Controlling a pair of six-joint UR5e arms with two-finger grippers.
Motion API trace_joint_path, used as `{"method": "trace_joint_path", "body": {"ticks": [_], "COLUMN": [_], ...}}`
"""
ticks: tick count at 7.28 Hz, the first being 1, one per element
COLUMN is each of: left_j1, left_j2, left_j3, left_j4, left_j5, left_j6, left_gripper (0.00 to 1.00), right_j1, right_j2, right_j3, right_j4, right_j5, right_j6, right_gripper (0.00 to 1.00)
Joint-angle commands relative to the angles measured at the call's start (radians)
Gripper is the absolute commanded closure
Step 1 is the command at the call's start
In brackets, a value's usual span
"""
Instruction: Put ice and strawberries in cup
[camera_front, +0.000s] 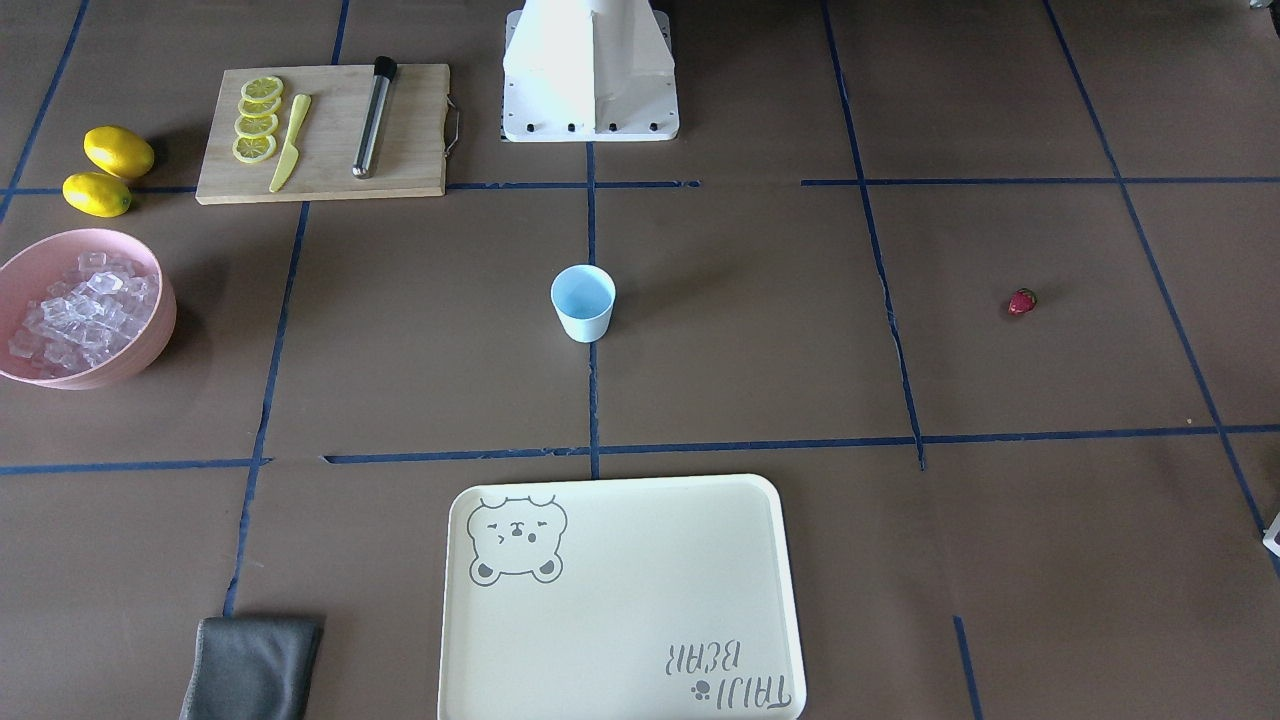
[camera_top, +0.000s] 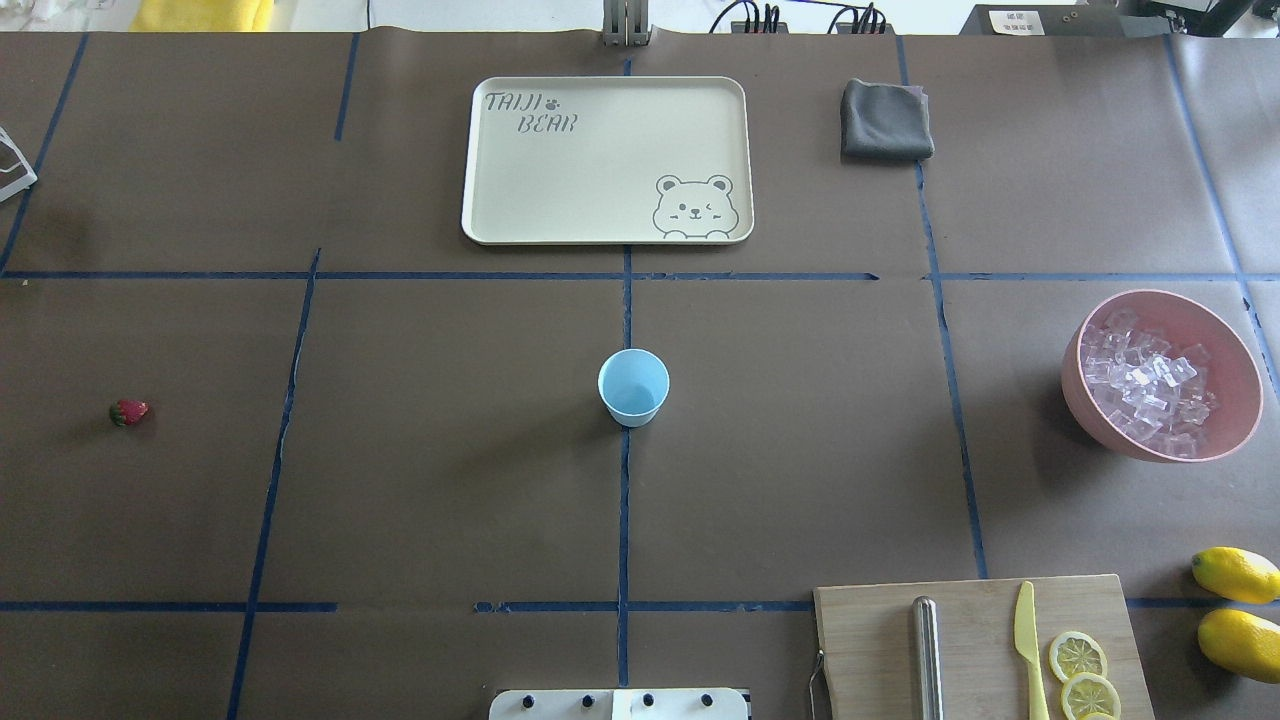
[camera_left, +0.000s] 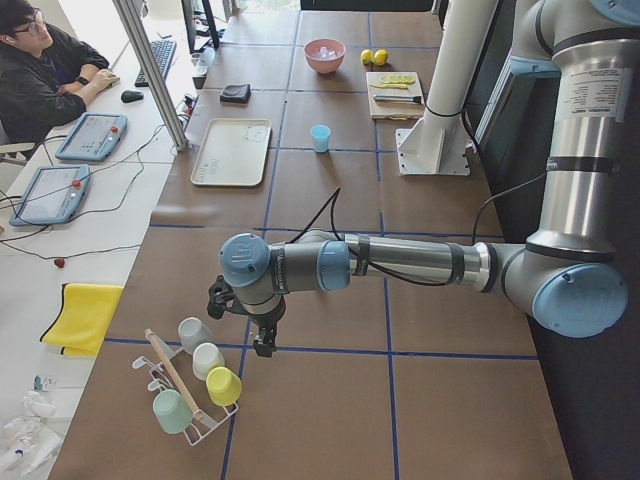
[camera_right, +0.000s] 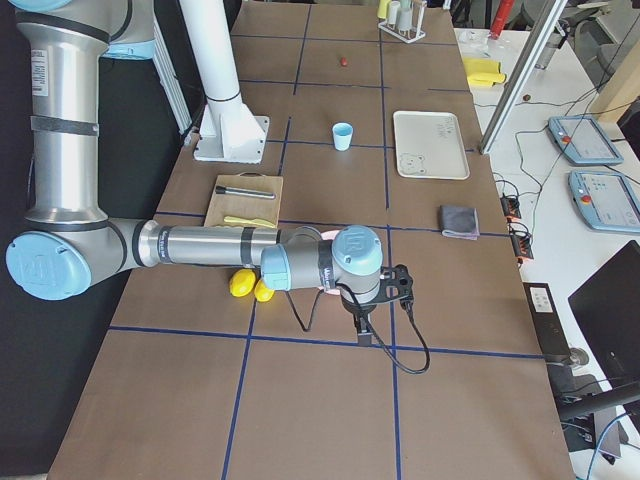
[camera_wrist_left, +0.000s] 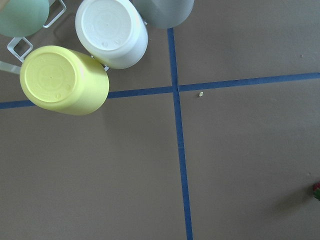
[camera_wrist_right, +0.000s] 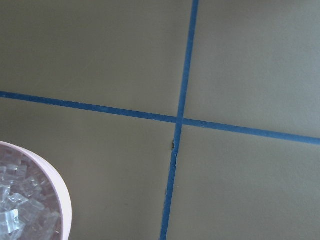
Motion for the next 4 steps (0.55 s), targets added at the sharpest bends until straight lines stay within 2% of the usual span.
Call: {"method": "trace_joint_path", "body": {"ticks": [1,3,4], "left_j1": [-0.001,0.001,0.001], "left_j2": [0.000,-0.002,-0.002], "left_j3": [-0.004,-0.006,-0.006], "left_j4": [0.000,-0.002,-0.002], "left_j5": [0.000,-0.002,-0.002], "left_j6": [0.000,0.000,0.000], "left_gripper": [0.00,0.00,0.00], "right_j1": [-0.136,-0.215,-0.265], "right_j2": [0.015,0.004,0.003], "right_j3": [0.027,0.032,0.030], "right_j4": [0.184,0.293,0.300], "right_j5": [0.024,0.025,0.017], "right_j6": [0.065,0.068,0.077], "right_gripper": [0.00,0.00,0.00]}}
